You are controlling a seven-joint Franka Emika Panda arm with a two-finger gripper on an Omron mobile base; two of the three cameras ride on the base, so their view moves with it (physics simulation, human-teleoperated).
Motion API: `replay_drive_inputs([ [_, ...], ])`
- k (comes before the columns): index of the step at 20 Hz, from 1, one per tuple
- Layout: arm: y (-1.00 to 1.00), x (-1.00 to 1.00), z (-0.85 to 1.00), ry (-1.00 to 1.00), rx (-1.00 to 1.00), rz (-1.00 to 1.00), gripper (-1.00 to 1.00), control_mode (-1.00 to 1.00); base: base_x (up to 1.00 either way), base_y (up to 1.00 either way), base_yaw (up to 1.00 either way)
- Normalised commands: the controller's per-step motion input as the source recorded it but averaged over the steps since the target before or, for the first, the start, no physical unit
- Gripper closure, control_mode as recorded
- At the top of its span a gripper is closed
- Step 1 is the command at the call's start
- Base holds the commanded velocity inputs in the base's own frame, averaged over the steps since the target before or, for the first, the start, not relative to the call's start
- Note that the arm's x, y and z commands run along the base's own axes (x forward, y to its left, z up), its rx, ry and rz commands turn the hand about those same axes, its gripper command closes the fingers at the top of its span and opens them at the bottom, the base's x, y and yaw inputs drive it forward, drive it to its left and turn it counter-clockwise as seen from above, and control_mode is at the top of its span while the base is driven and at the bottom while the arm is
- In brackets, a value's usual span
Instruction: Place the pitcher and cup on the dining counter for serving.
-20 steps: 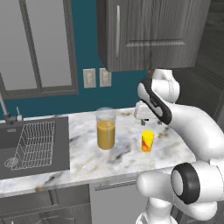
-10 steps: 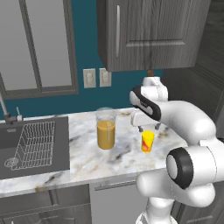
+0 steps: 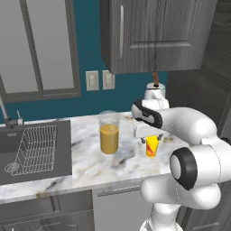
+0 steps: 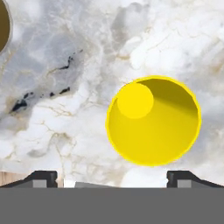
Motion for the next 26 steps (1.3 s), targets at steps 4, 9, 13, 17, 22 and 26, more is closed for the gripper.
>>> replay_drive_inputs([
  [4,0.00,0.15,-0.17,-0.04,0.00,0.02,-1.00,-1.00,0.00,0.00,0.00],
  [9,0.00,0.07,-0.02,-0.04,-0.01,0.00,-1.00,-1.00,0.00,0.00,0.00],
  [13,0.00,0.10,-0.06,-0.05,0.00,0.00,-1.00,-1.00,0.00,0.00,0.00],
  [17,0.01,0.13,-0.13,-0.05,0.00,0.00,-1.00,-1.00,0.00,0.00,0.00],
  [22,0.03,0.12,-0.19,-0.04,0.00,0.00,-1.00,-1.00,0.00,0.00,0.00],
  [26,0.02,0.07,-0.25,-0.01,0.00,0.00,-1.00,-1.00,0.00,0.00,0.00],
])
